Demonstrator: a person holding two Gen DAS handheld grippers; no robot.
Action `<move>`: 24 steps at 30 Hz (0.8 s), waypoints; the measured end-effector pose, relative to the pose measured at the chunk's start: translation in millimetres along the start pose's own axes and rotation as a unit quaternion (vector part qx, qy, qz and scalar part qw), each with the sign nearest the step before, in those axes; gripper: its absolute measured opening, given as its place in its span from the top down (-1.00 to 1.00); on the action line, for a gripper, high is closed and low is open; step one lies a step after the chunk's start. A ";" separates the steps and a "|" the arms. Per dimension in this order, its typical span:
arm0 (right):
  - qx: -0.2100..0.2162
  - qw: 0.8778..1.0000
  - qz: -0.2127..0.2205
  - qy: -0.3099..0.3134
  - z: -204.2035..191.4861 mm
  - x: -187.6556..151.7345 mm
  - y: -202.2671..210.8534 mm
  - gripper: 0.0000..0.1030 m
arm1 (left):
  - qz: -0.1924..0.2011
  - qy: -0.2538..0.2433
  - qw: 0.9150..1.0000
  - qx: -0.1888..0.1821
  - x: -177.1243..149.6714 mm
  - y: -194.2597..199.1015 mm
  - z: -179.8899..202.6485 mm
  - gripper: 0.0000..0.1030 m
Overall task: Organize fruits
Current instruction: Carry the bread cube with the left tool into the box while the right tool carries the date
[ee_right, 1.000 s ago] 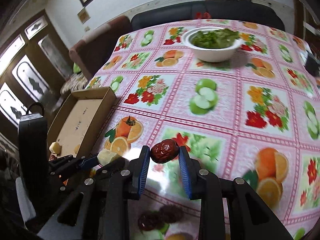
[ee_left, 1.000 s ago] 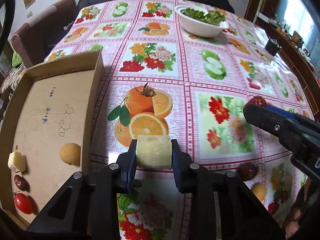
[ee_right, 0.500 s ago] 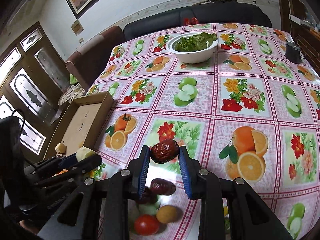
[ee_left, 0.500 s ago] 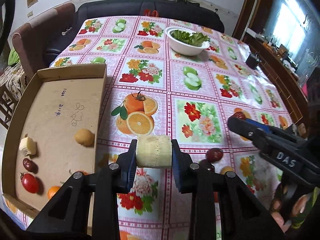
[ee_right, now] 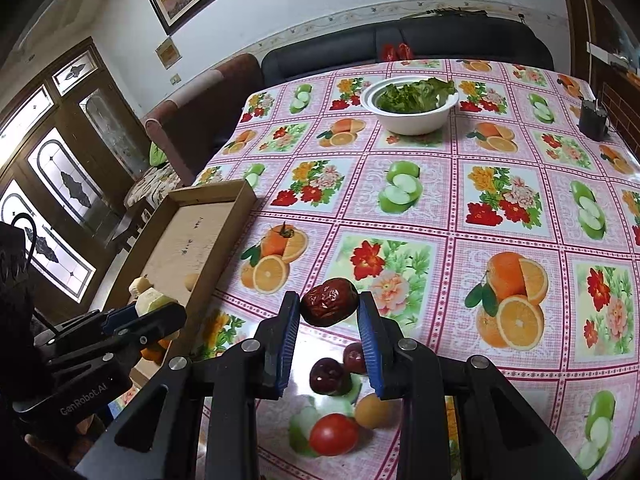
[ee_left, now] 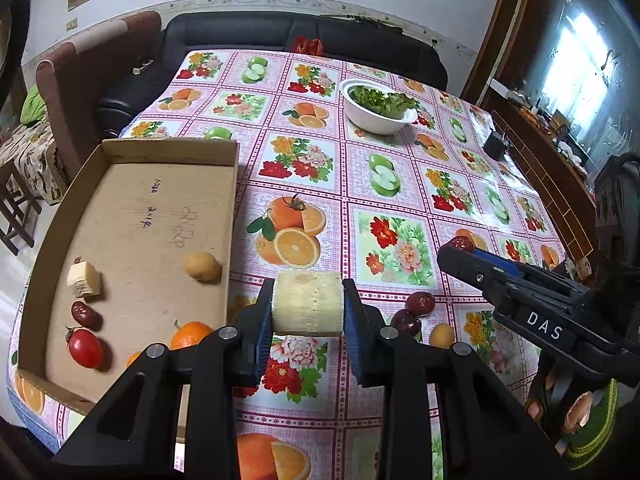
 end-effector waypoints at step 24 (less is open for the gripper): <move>0.004 1.000 -0.006 0.011 -19.7 -3.7 -8.5 0.42 | 0.000 0.012 1.000 0.011 -3.7 0.7 -19.5 0.45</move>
Point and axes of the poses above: each gripper's, at about its wrist camera, not at the fingertips, and y roughly against the way its jaws point, z to its right, x to its top, the point moved 8 cm from there along -y, roughly the way its jaws point, and after that the axes turned 4 degrees about x, right-handed, at the moved point
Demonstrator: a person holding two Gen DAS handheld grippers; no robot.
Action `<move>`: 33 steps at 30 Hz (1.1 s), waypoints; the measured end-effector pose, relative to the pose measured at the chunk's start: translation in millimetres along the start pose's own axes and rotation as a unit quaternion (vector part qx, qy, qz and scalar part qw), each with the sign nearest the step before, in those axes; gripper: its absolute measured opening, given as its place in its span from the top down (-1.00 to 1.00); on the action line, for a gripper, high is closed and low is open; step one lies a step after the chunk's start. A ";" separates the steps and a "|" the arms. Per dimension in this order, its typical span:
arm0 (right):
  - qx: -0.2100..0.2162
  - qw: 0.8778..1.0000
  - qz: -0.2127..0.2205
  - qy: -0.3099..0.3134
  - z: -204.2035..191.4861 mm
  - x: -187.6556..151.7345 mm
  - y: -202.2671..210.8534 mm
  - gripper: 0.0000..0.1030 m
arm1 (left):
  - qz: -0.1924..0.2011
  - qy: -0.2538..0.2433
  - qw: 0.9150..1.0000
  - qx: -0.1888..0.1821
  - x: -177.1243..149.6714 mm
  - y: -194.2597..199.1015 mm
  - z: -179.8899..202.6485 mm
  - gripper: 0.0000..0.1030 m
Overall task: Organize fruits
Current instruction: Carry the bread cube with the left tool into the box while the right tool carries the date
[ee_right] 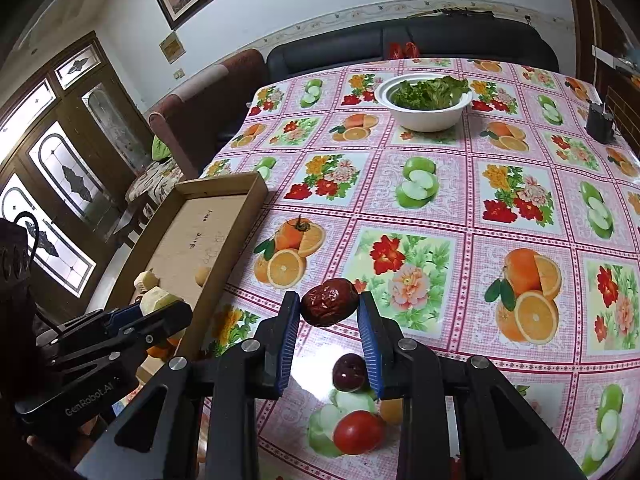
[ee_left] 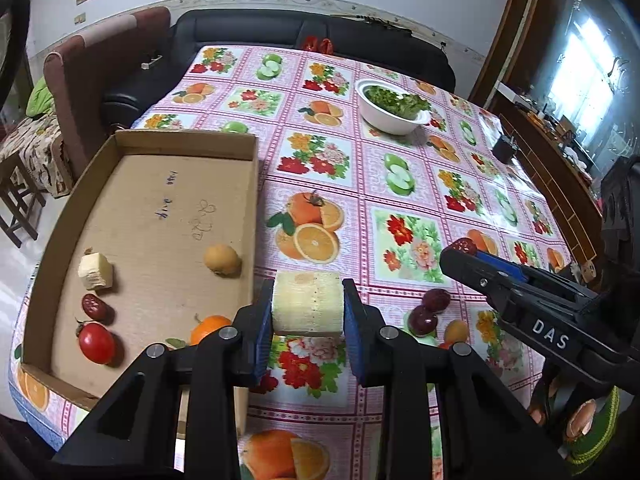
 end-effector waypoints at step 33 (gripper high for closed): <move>0.042 0.997 -0.018 0.060 -87.9 11.3 -34.7 0.42 | 0.004 0.050 0.997 0.064 7.2 -0.7 -83.4 0.44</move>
Point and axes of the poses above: each gripper's, at about its wrist camera, not at the fingertips, and y roughly against the way its jaws point, z to its right, x to its top, the point moved 8 cm from there along -y, roughly the way its jaws point, and after that the axes turned 4 degrees about x, right-handed, at the moved point
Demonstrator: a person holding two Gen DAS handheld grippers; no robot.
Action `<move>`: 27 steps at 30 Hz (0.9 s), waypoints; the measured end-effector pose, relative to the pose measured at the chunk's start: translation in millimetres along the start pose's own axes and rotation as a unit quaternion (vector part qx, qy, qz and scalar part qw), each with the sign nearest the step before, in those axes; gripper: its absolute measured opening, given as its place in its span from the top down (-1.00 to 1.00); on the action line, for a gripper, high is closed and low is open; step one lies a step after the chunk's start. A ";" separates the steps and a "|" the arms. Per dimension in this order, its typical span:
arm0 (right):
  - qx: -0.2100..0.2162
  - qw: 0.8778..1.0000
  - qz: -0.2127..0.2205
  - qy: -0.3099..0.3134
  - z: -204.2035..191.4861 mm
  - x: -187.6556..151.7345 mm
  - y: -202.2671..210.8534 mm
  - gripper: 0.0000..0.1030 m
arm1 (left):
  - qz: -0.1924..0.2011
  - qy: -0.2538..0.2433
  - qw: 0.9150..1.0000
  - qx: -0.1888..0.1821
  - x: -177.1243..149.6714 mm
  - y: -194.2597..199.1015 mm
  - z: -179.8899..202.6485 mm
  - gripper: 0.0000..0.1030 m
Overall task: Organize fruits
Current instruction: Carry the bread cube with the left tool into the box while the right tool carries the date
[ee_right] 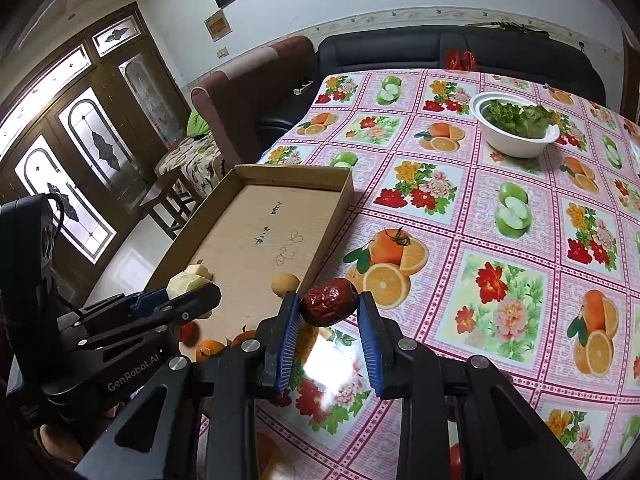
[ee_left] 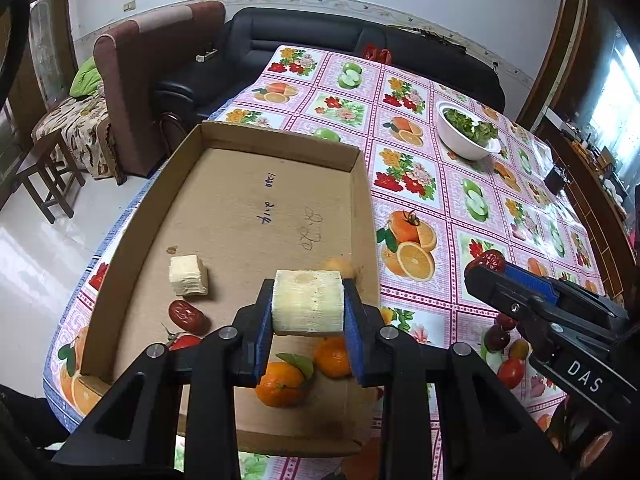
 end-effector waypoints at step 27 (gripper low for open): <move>0.026 0.999 -0.012 0.021 -31.0 23.3 -38.5 0.42 | -0.007 0.039 0.999 0.036 28.8 -21.4 -56.4 0.44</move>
Point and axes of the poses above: each gripper's, at about its wrist camera, not at the fingertips, and y roughly against the way its jaws point, z to its right, x to its top, the point moved 8 cm from there along -y, roughly the way its jaws point, and after that the axes turned 4 degrees about x, right-handed, at the moved point
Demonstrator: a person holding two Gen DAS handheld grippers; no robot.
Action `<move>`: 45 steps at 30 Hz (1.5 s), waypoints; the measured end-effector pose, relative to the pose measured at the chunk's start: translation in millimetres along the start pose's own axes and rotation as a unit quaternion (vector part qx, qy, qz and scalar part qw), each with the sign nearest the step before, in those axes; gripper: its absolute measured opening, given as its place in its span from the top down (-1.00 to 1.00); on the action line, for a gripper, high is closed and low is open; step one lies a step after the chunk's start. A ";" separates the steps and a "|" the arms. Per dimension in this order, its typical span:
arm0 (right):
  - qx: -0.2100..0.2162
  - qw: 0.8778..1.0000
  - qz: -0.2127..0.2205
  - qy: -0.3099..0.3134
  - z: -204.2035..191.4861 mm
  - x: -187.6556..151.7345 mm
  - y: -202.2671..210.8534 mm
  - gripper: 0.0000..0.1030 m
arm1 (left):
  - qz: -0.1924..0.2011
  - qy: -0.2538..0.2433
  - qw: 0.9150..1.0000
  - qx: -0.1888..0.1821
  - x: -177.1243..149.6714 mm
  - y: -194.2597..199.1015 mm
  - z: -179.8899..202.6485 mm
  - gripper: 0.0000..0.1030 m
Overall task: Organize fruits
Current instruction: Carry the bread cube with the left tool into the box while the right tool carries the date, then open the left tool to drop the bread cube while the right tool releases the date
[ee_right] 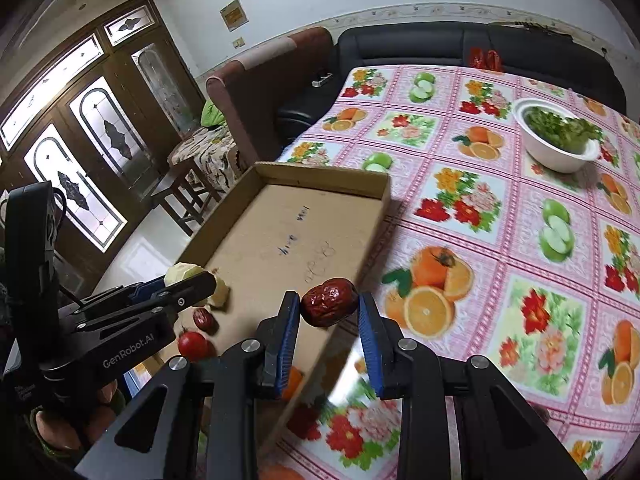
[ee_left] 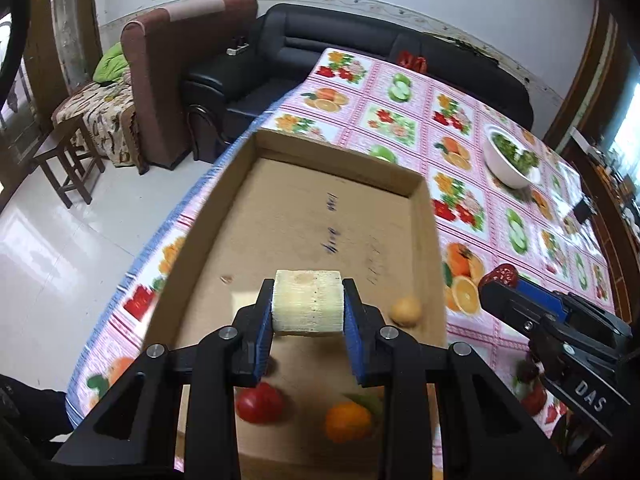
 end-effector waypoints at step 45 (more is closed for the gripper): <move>-0.007 0.998 -0.053 0.042 -20.3 1.2 -65.7 0.06 | -0.045 0.034 0.998 0.034 6.1 -23.8 -14.9 0.14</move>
Point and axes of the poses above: each gripper's, at about its wrist camera, not at the fingertips, and y roughly against the way its jaws point, z to its right, x to its top, the point moved 8 cm from there along -y, roughly the way its jaws point, and after that the axes turned 4 degrees about x, right-handed, at the moved point
